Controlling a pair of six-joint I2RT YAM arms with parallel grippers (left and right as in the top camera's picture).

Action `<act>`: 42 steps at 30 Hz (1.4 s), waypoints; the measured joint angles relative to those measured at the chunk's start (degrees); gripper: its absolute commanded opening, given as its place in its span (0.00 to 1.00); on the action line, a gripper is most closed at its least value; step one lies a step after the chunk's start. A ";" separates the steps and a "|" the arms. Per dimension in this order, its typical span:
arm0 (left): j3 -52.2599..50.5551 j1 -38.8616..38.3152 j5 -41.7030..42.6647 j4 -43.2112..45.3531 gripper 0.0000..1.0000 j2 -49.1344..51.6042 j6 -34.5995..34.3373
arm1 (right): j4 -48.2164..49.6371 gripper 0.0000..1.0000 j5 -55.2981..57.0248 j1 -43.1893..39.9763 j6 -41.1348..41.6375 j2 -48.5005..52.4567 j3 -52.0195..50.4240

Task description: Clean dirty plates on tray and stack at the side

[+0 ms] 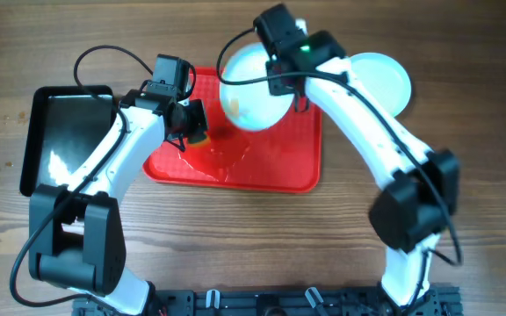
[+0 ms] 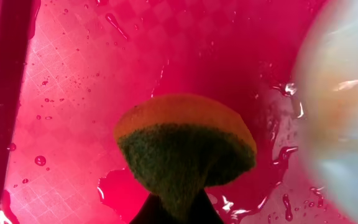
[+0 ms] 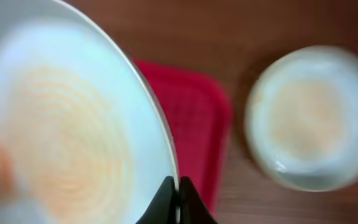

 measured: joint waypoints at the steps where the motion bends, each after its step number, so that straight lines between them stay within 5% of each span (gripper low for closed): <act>1: 0.00 0.00 0.00 0.00 0.04 0.00 0.00 | -0.42 0.04 2.49 0.50 -0.96 -1.38 0.24; 9: 0.00 0.00 0.00 0.20 0.04 3.21 0.02 | 1.33 0.04 28.79 9.64 -13.73 -3.02 0.55; 15: 0.00 0.00 0.00 0.20 0.04 6.25 0.00 | 5.70 0.04 38.45 17.38 -22.53 -3.02 0.55; 20: 0.00 0.00 0.00 0.17 0.04 6.32 0.00 | 5.25 0.04 23.93 14.78 -18.84 -3.02 0.28; 25: 0.00 0.00 0.00 0.22 0.04 6.32 0.00 | 7.43 0.04 3.50 1.09 -7.65 -2.86 -6.95; 31: 0.00 0.00 0.00 0.20 0.04 6.29 0.02 | 15.32 0.04 -24.24 -12.57 -3.50 -0.87 -16.94; 34: 0.00 0.02 0.00 0.31 0.04 5.11 0.02 | 20.24 0.04 -34.91 -12.96 -3.50 2.27 -24.11; 42: 0.63 -0.39 9.44 7.72 0.04 -1.42 0.02 | 25.81 0.04 -40.17 -8.48 -0.17 6.56 -26.21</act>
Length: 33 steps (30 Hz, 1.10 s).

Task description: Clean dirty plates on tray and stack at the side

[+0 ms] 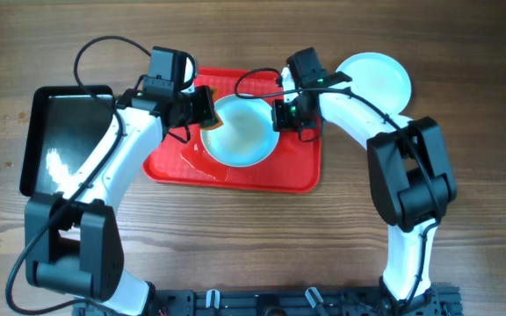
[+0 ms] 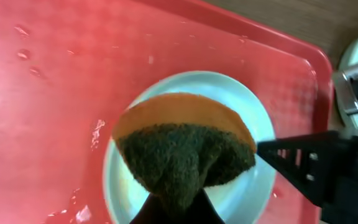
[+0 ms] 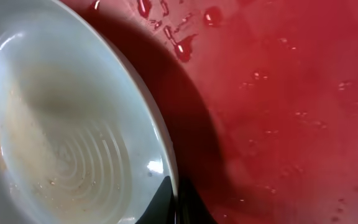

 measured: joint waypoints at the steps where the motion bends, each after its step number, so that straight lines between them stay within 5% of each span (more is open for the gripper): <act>1: 0.00 -0.42 0.55 0.42 0.04 0.61 -0.02 | 0.04 0.04 -0.11 0.07 0.39 0.02 0.00; 14: 0.17 -4.59 0.50 3.72 0.04 14.56 0.07 | 0.04 0.04 -0.39 0.07 1.49 0.07 0.00; 27: 2.60 -6.99 -46.90 3.32 0.04 14.10 2.47 | 0.83 0.04 -4.87 1.03 2.32 0.15 0.24; 31: 2.69 -6.75 -49.59 3.19 0.04 10.91 2.45 | 0.22 0.04 -3.52 0.26 2.32 0.15 0.24; 33: 3.19 -6.73 -41.11 2.36 0.04 9.38 2.40 | 0.20 0.04 -3.15 0.17 2.32 0.15 0.24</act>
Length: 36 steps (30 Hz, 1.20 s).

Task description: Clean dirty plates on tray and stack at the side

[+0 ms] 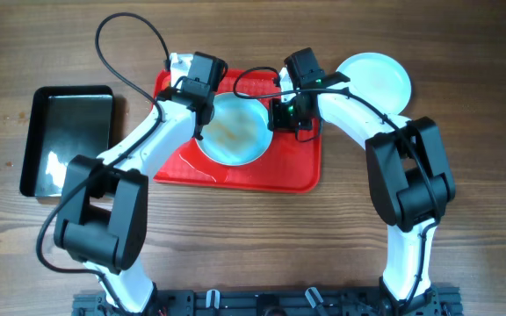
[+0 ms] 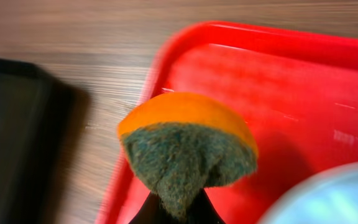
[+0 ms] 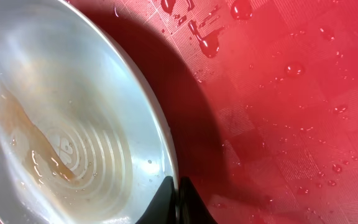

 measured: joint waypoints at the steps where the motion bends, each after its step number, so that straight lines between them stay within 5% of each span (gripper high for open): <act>1: 0.09 0.07 4.87 -0.15 0.04 -0.09 0.00 | 0.02 0.04 0.04 0.00 0.00 0.00 -0.02; 5: 0.11 -0.04 29.44 0.48 0.04 -0.09 0.00 | 0.00 0.04 0.26 0.00 -0.04 0.00 -0.02; 12: 0.07 -0.07 40.06 -2.36 0.04 0.85 0.00 | 0.00 0.04 0.28 0.00 -0.02 0.00 -0.02; 17: -0.63 -0.15 35.91 -4.37 0.04 5.64 0.02 | 0.04 0.04 0.26 0.04 -0.04 0.00 -0.02; 28: -0.22 -1.05 -3.21 -5.25 0.04 3.32 -0.31 | 0.42 0.04 -1.38 0.68 0.00 0.02 0.00; 31: -0.22 0.02 -3.23 -5.84 0.04 -2.99 -3.30 | -1.25 0.04 -0.48 0.15 0.00 0.02 0.09; 36: 0.66 3.54 14.34 -11.10 0.06 -13.25 -7.52 | -10.19 0.04 7.41 0.15 -0.46 -1.90 4.94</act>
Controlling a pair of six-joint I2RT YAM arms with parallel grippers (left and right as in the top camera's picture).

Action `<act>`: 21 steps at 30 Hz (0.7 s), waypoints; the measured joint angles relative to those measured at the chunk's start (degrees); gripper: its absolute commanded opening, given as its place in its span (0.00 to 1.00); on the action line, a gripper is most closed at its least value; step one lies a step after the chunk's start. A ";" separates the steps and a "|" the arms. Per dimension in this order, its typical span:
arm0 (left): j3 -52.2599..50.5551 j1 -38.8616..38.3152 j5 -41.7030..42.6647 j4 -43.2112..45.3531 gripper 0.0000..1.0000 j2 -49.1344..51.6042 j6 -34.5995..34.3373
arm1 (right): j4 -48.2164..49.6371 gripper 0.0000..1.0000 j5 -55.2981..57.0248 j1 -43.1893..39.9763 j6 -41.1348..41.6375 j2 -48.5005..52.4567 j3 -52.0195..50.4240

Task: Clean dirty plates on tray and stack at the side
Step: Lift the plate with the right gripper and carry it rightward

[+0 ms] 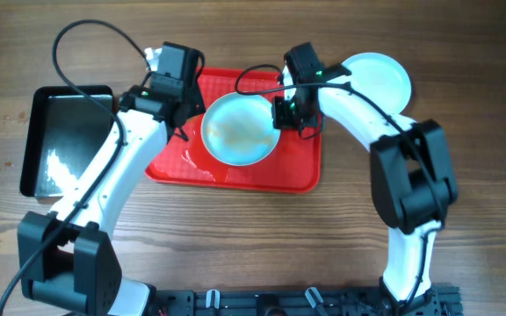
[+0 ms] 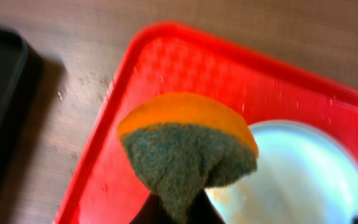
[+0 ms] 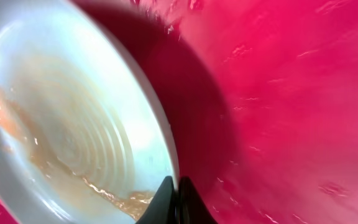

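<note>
A pale blue dirty plate (image 1: 240, 130) with brown smears sits tilted over the red tray (image 1: 297, 171). My right gripper (image 1: 281, 112) is shut on its right rim; the right wrist view shows the rim (image 3: 166, 143) pinched between the jaws (image 3: 173, 186). My left gripper (image 1: 185, 107) is shut on a folded sponge (image 2: 187, 146), orange on top and green beneath, held above the tray's left part, just left of the plate (image 2: 291, 168). A second pale plate (image 1: 376, 81) lies on the table to the tray's right.
A black tray (image 1: 64, 140) lies on the wooden table at the left, its corner showing in the left wrist view. Water drops and a puddle (image 1: 196, 162) wet the red tray's floor. Cables loop above both arms.
My left gripper with the sponge has moved from the tray's upper-left corner to the plate's left rim. The right gripper still holds the plate's rim; brown liquid has spread in the plate.
At first my right gripper held the dirty plate up over the tray's back edge and the sponge hung over the wet tray. Then the plate was down on the tray with the sponge over it. Afterwards the sponge was near the tray's corner, and now beside the plate.
</note>
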 measured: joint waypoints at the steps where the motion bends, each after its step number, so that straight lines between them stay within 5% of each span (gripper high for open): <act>1: -0.11 0.83 1.95 -2.75 0.06 0.37 -0.20 | -2.60 0.04 3.76 0.11 -0.46 -2.25 1.92; 8: -3.45 1.73 6.38 -4.11 0.04 2.60 -2.01 | -6.36 0.04 35.21 9.40 -8.98 -21.79 10.56; 14: -4.24 1.73 6.80 -3.72 0.04 2.60 -3.45 | 0.11 0.04 66.05 21.51 -25.18 -22.18 10.32; 21: -4.24 1.73 6.82 -3.45 0.04 2.60 -3.48 | 5.68 0.04 78.64 24.11 -35.21 -22.18 10.32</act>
